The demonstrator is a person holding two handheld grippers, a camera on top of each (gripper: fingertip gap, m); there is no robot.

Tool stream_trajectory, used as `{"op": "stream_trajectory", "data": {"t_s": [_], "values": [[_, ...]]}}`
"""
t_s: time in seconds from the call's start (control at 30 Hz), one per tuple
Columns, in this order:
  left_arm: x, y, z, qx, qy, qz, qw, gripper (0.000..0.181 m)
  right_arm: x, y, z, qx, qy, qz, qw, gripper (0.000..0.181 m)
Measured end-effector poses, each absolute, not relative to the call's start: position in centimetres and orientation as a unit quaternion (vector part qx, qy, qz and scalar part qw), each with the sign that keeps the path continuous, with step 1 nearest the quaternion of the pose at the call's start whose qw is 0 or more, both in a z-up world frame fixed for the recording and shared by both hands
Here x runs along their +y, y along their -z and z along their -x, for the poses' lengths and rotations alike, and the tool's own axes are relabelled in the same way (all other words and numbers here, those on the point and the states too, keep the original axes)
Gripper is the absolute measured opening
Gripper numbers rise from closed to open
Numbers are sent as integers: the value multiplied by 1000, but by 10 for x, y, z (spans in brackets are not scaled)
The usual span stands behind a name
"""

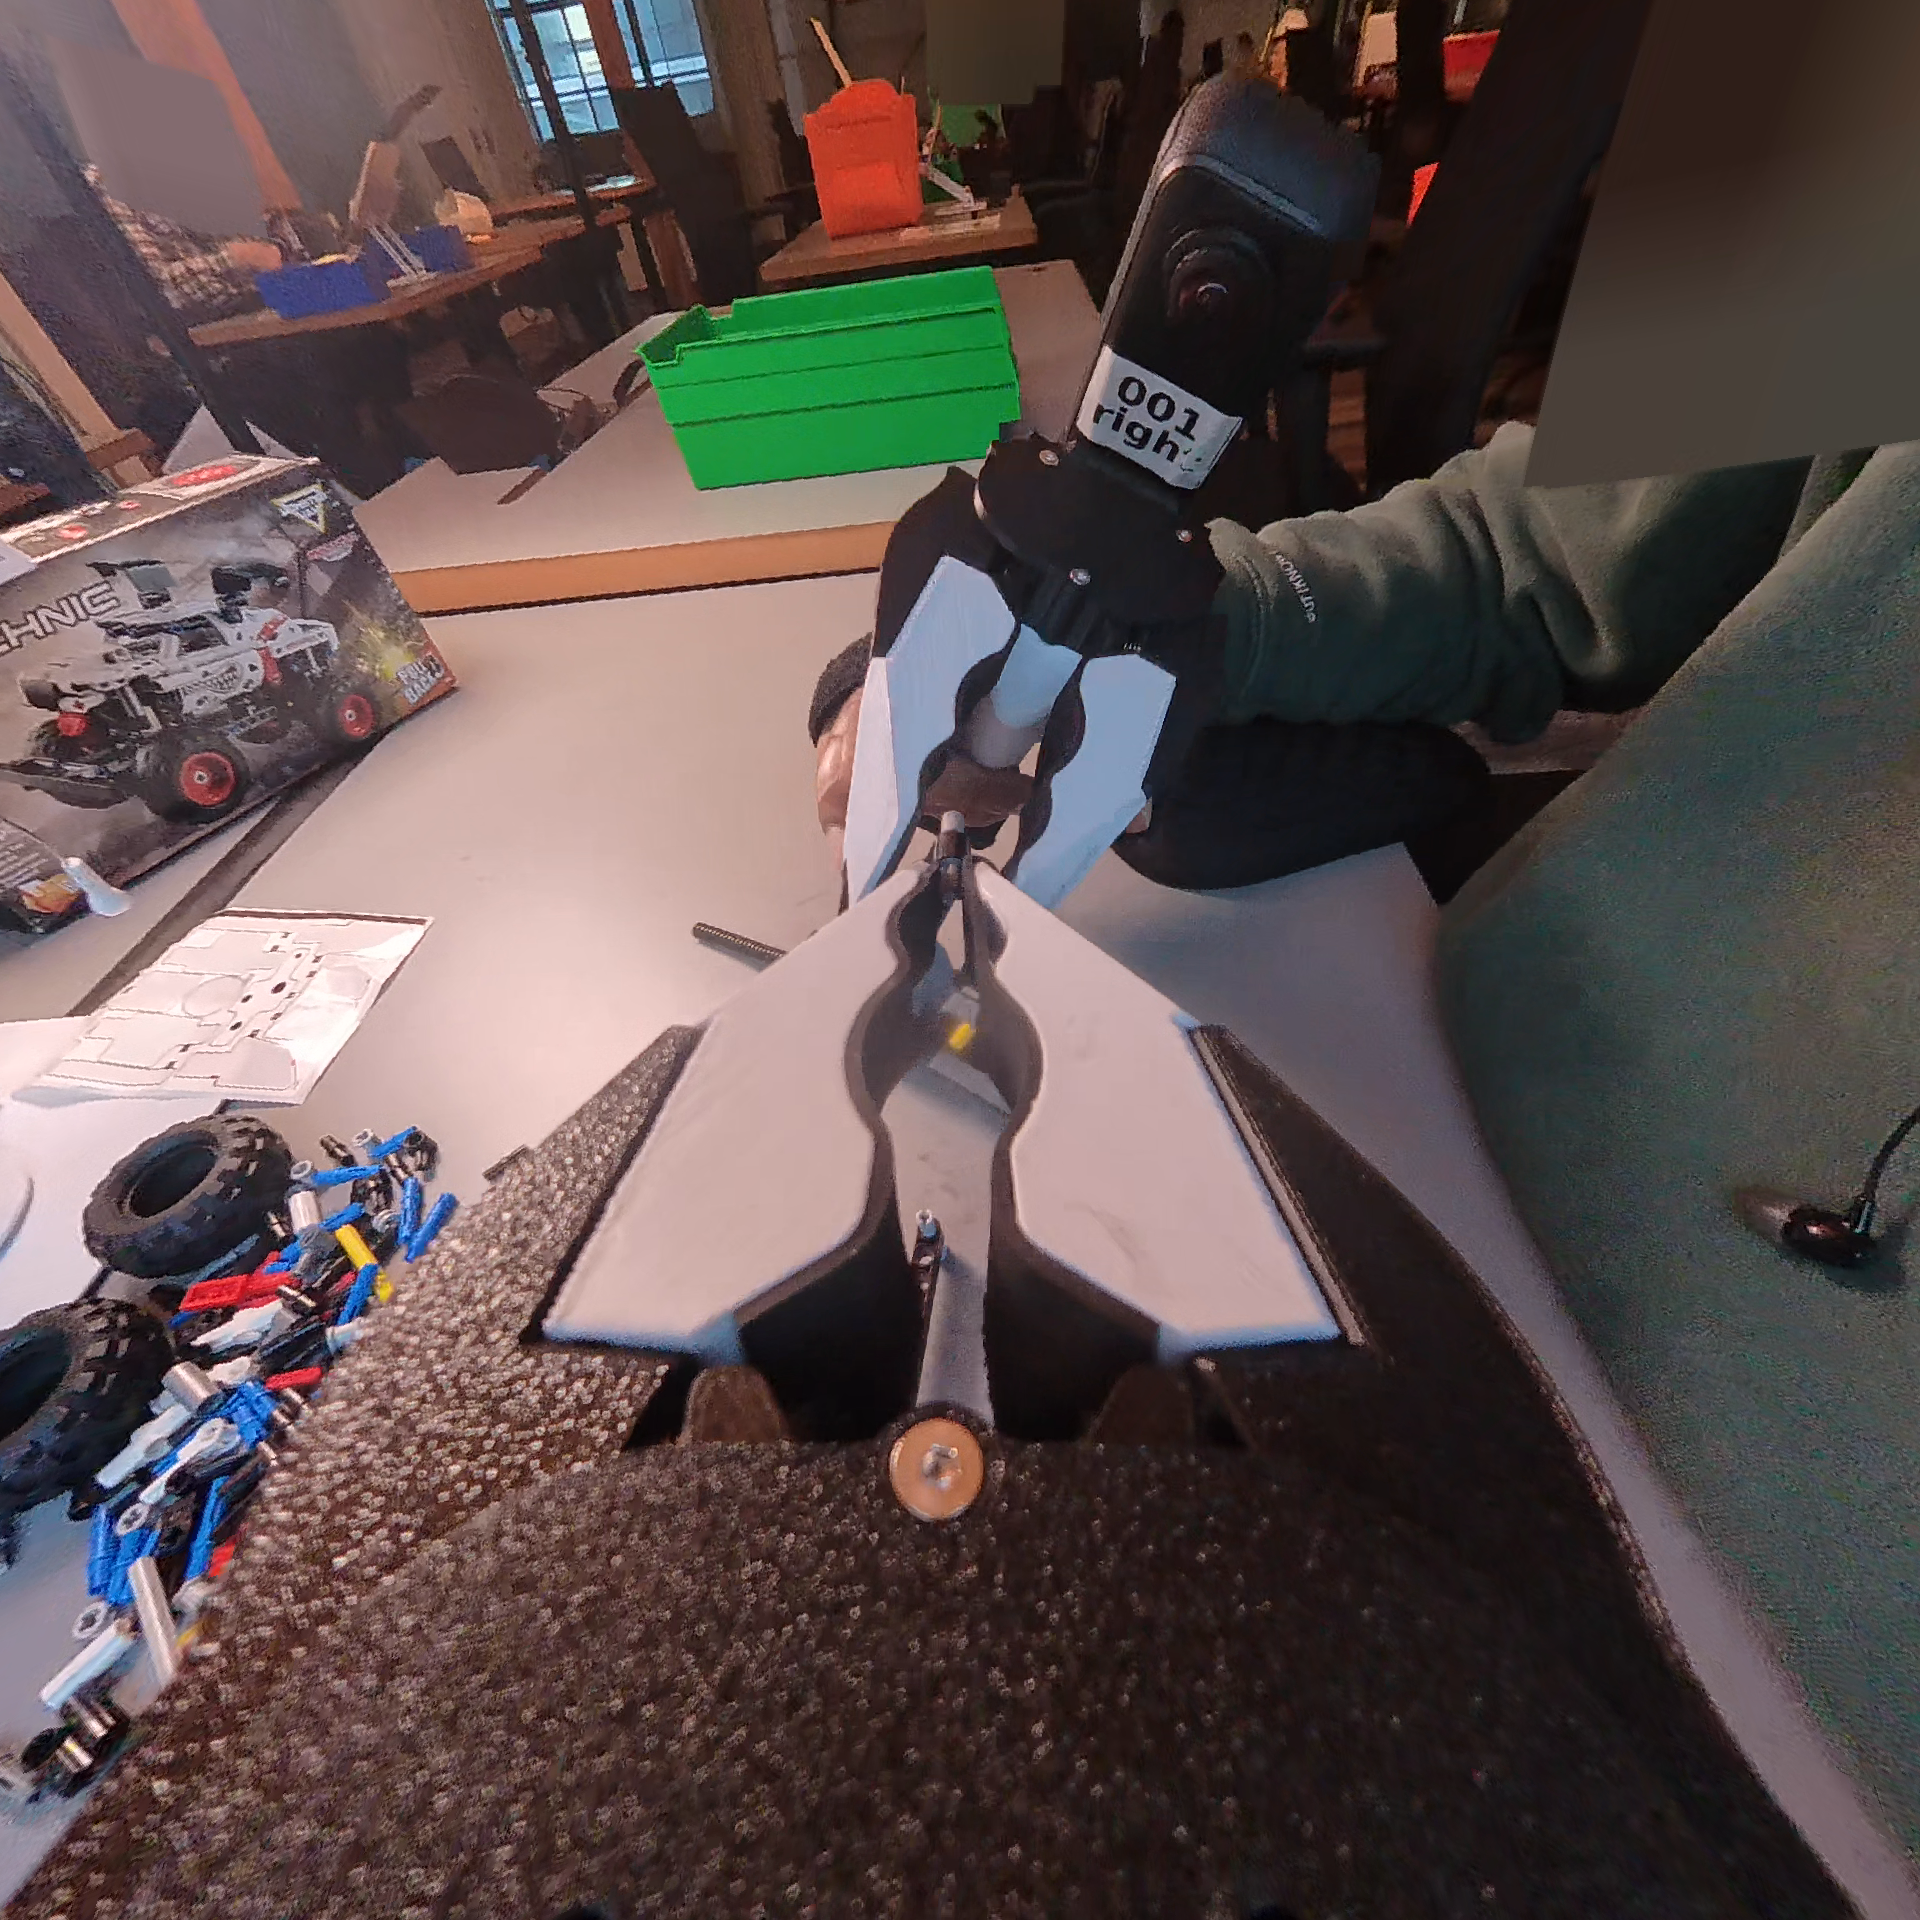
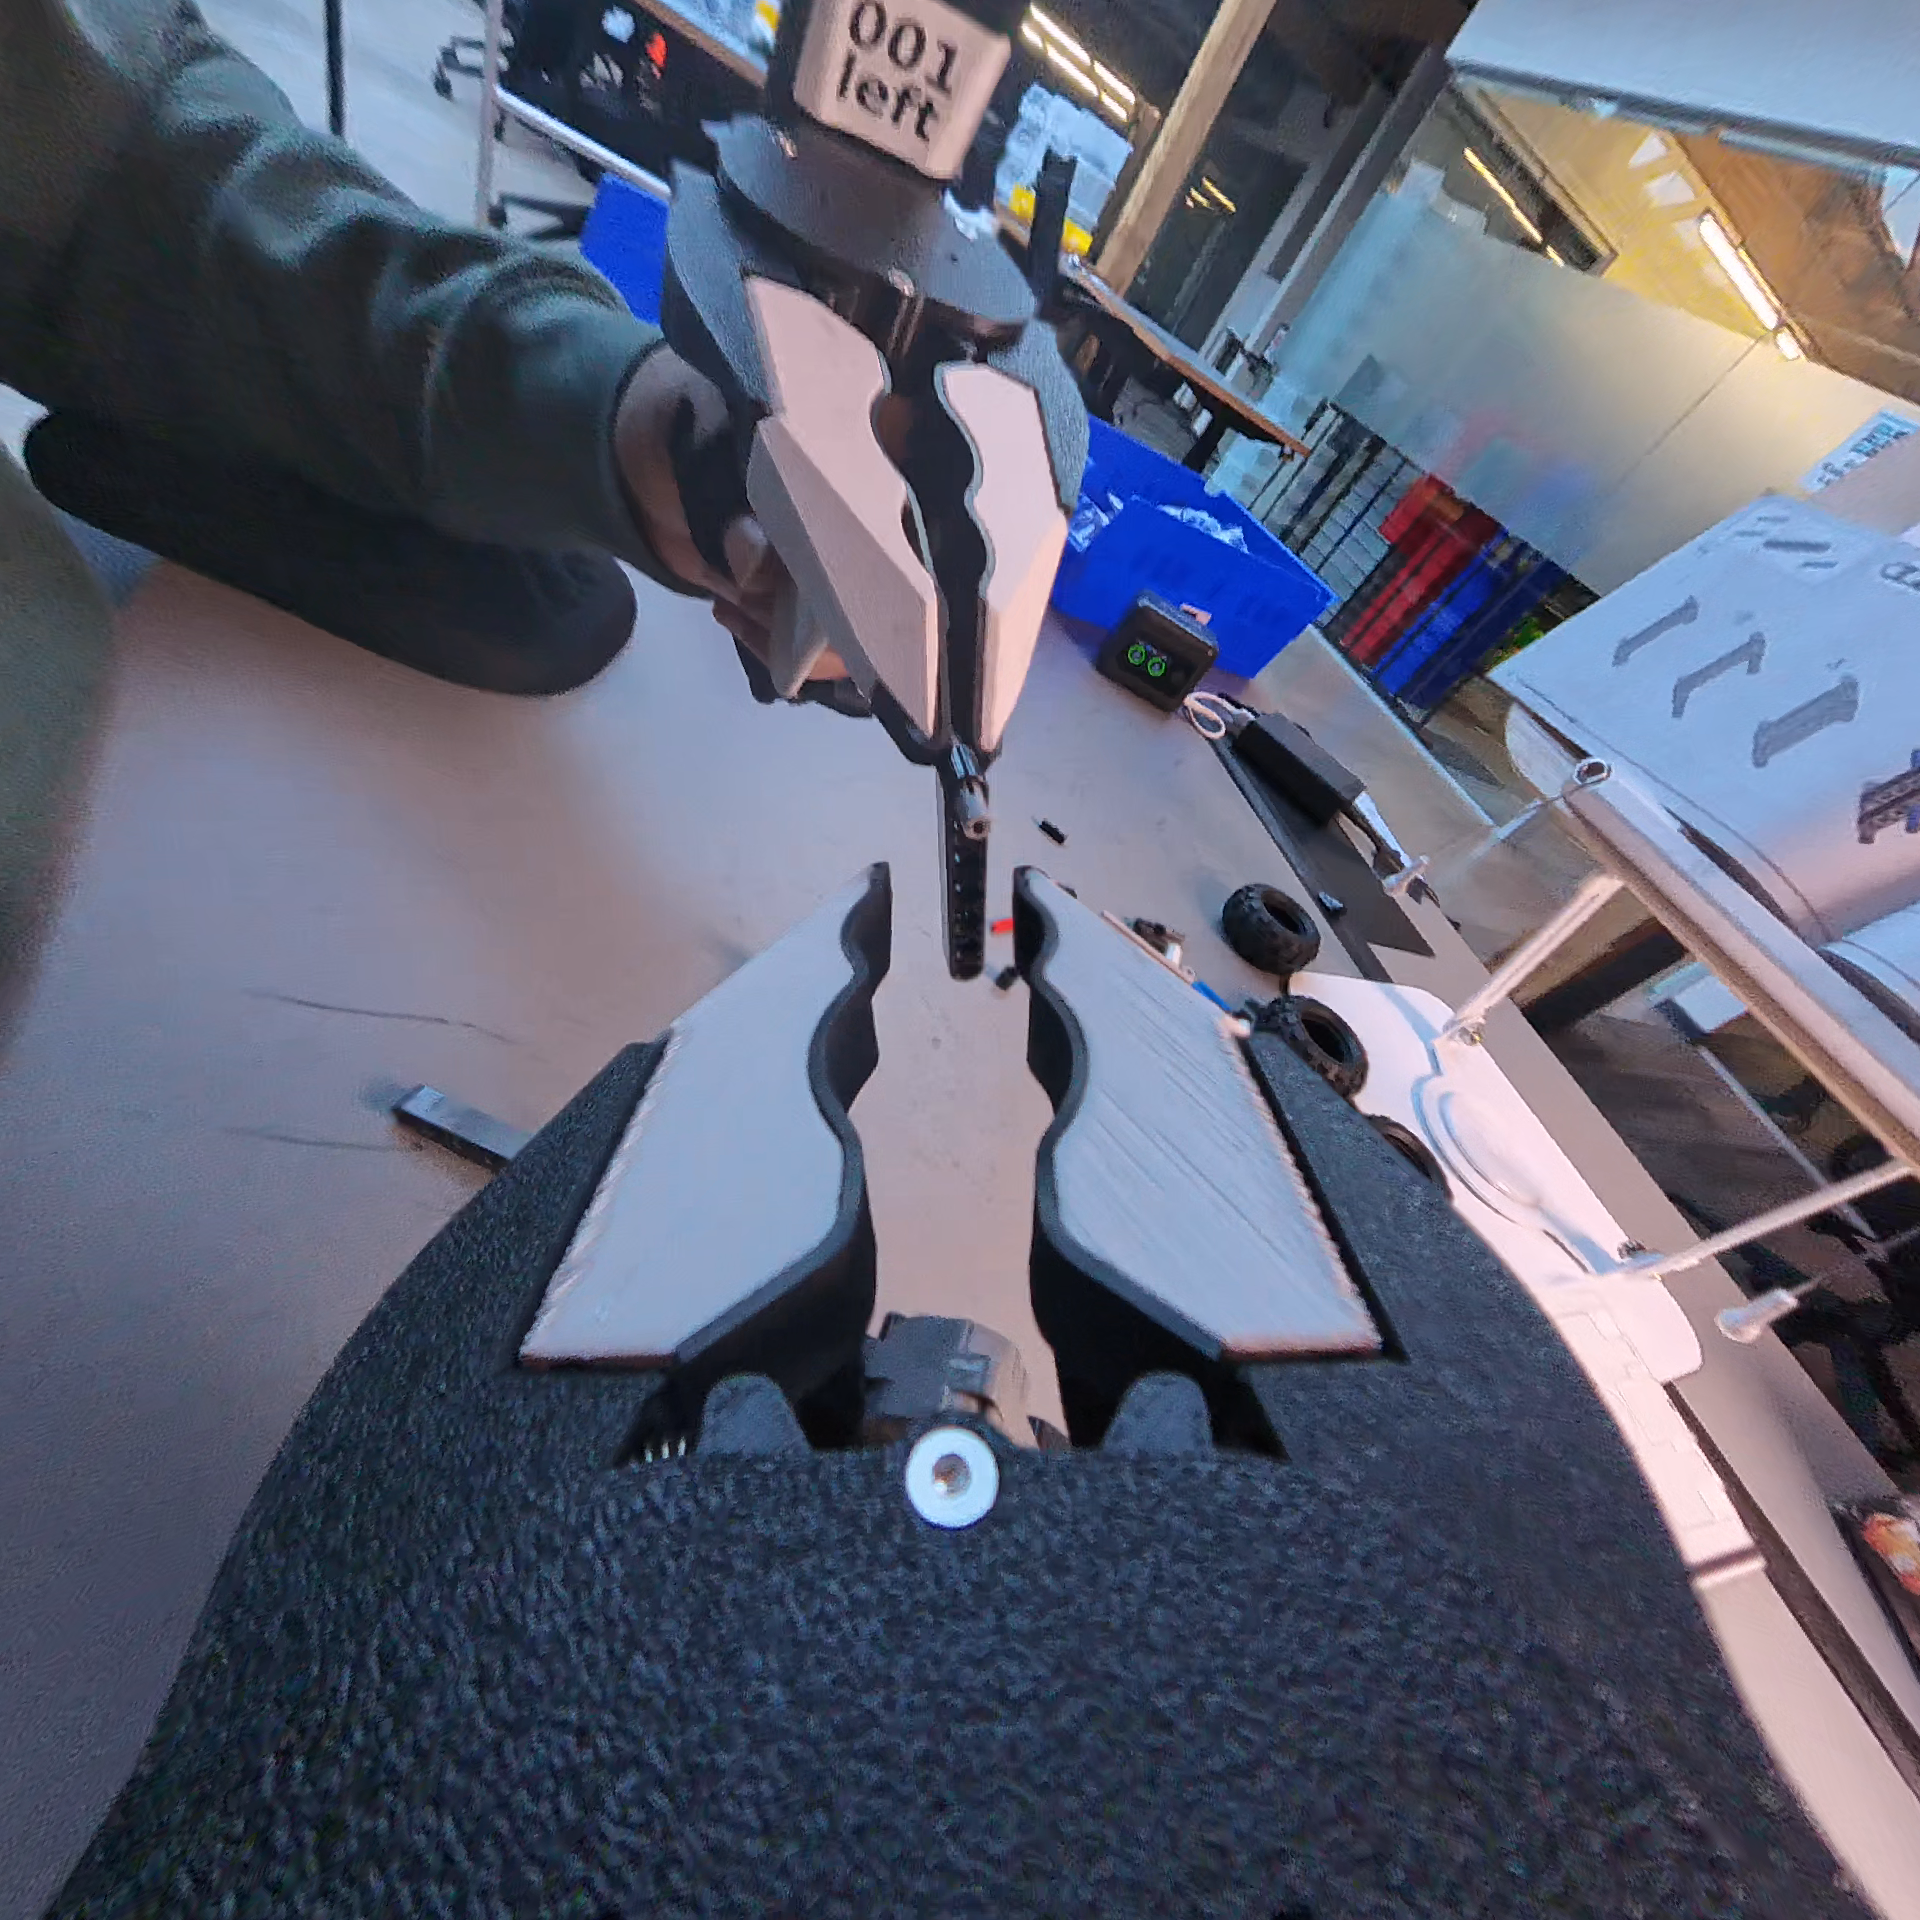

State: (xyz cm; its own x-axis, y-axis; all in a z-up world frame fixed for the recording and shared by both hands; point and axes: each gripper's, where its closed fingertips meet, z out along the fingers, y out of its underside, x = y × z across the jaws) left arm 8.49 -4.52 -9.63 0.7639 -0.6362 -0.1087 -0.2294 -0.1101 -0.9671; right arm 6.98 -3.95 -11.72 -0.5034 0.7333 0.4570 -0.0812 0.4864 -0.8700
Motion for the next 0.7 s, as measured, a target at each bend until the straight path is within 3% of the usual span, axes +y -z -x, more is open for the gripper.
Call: {"op": "stream_trajectory", "data": {"t_s": [0.07, 0.43, 0.7], "values": [[-45, 99, -88, 305, 170, 726, 592, 3, -44, 113, -72, -733, -470, 218, 440, 8], [-60, 102, -96, 396, 95, 712, 572, 3, -57, 109, -91, -725, -569, 209, 326, 6], [-63, 90, -93, 396, 80, 711, 575, 2, -58, 92, -93, -687, -622, 210, 311, 6]]}}
